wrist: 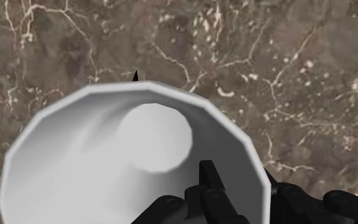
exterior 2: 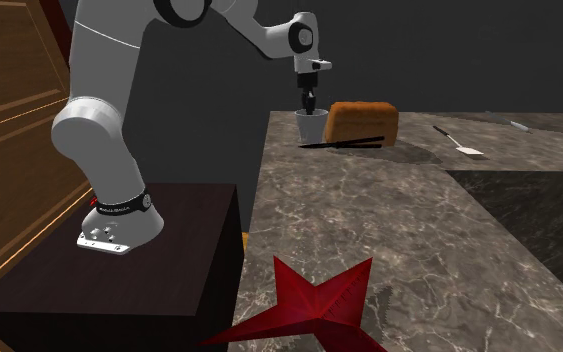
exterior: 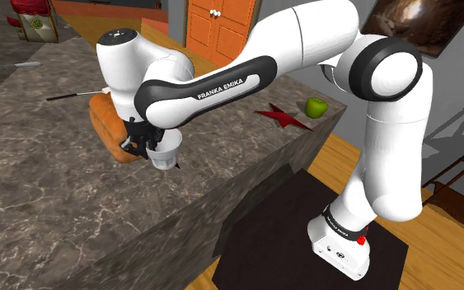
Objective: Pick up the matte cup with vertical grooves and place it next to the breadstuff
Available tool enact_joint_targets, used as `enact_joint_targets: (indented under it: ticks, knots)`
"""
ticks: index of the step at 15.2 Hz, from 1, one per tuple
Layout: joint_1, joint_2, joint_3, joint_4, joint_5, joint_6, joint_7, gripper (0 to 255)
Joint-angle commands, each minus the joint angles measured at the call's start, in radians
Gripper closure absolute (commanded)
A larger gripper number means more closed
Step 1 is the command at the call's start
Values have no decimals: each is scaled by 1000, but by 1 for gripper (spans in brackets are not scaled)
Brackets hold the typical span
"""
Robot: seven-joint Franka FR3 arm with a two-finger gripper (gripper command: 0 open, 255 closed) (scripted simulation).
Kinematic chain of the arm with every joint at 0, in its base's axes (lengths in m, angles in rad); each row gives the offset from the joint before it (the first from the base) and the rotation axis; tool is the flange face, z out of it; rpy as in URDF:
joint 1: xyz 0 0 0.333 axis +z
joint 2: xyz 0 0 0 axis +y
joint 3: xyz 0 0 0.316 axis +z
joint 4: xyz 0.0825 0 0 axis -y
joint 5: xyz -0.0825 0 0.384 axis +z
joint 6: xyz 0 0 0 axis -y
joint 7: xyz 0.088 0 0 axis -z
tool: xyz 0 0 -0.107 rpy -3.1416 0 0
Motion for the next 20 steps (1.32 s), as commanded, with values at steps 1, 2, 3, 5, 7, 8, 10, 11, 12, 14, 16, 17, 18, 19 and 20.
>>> enact_joint_targets:
  ticks: [1, 2, 3, 5, 7, 8, 10, 11, 12, 14, 16, 17, 18, 19, 20]
  knots:
    - [0, 1, 1, -2, 1, 1, 0, 255]
    - [0, 1, 1, -2, 1, 1, 0, 255]
    - [0, 1, 1, -2, 1, 1, 0, 0]
    - [0, 1, 1, -2, 1, 1, -1, 0]
    - [0, 1, 0, -2, 1, 1, 0, 0]
    - [0, 1, 1, -2, 1, 1, 0, 0]
    - [6, -17, 8, 37, 13, -55, -8, 0]
    - [9, -25, 11, 59, 18, -85, -12, 0]
    - [12, -30, 14, 78, 22, -108, -15, 0]
    - [12, -30, 14, 78, 22, -108, -15, 0]
    - [12, -30, 14, 78, 22, -108, -15, 0]
    - [12, -30, 14, 78, 22, -108, -15, 0]
    - [12, -30, 14, 78, 22, -108, -15, 0]
    - [12, -30, 14, 78, 22, -108, -15, 0]
    - [12, -30, 14, 78, 22, -108, -15, 0]
